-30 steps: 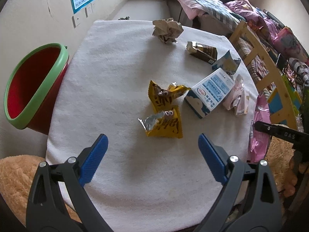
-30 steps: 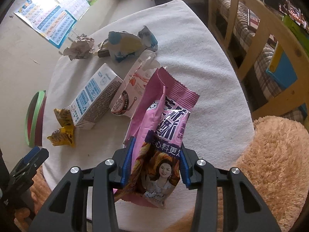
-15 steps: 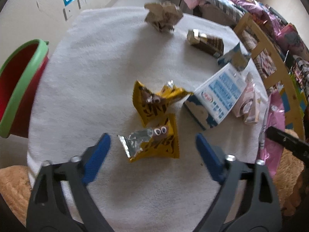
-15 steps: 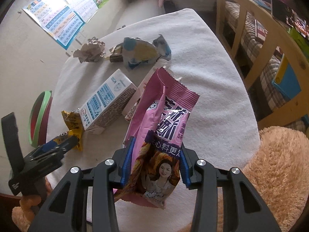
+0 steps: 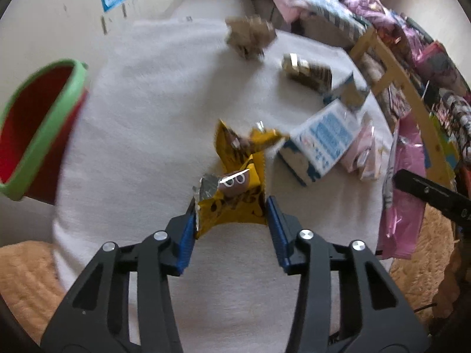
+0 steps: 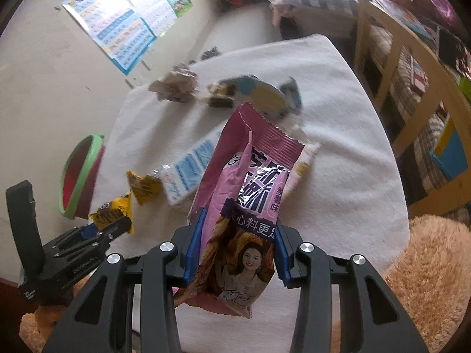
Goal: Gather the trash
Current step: 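Grasp the yellow snack wrapper with the left gripper, then carry the yellow wrapper and pink bag over the red bin and open both grippers, then move both grippers back over the table toward the milk carton and pouch, then grasp the white-blue milk carton with the left gripper, then grasp the pink-white strawberry drink pouch with the right gripper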
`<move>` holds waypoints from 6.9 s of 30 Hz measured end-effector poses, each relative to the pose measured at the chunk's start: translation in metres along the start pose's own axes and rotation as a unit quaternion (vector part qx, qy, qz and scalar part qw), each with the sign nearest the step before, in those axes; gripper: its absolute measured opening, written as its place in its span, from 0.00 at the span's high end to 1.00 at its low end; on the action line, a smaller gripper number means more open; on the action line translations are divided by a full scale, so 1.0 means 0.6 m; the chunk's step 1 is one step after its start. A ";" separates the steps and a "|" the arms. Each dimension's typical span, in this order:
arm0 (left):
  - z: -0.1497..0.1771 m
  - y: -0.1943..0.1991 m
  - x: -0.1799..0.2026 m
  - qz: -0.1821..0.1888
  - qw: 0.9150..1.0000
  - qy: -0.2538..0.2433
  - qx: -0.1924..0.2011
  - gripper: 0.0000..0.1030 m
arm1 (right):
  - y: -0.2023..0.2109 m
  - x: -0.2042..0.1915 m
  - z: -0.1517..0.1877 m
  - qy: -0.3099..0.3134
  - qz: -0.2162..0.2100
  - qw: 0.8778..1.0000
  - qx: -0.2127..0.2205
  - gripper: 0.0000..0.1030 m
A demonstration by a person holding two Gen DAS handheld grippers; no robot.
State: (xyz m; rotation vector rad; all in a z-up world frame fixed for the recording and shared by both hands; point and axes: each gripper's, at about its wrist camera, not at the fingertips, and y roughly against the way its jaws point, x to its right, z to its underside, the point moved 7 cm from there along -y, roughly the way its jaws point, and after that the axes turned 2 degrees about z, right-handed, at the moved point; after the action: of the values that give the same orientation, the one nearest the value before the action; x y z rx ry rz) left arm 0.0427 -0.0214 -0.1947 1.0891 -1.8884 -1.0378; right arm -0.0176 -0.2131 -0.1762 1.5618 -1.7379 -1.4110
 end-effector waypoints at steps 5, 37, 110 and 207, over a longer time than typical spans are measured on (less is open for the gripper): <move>-0.036 0.065 -0.039 -0.038 0.997 0.017 0.063 0.58 | 0.005 -0.055 -0.015 0.038 -0.024 0.999 0.007 0.61; -0.101 0.235 -0.424 -0.166 0.946 0.200 0.194 0.58 | -0.057 -0.503 -0.111 0.262 -0.129 0.955 0.054 0.61; -0.073 0.018 0.048 -0.011 0.997 -0.061 0.038 0.21 | -0.045 0.074 -0.060 -0.063 0.045 0.997 0.004 0.32; 0.041 -0.097 0.109 -0.001 0.992 -0.075 -0.097 0.29 | -0.158 0.076 -0.083 -0.045 0.088 0.995 -0.032 0.40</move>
State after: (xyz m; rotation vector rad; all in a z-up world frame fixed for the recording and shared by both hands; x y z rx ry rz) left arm 0.0154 -0.0918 -0.2448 0.9223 -1.8566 -1.3071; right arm 0.0567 -0.2614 -0.2519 1.2958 -1.8149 -1.4531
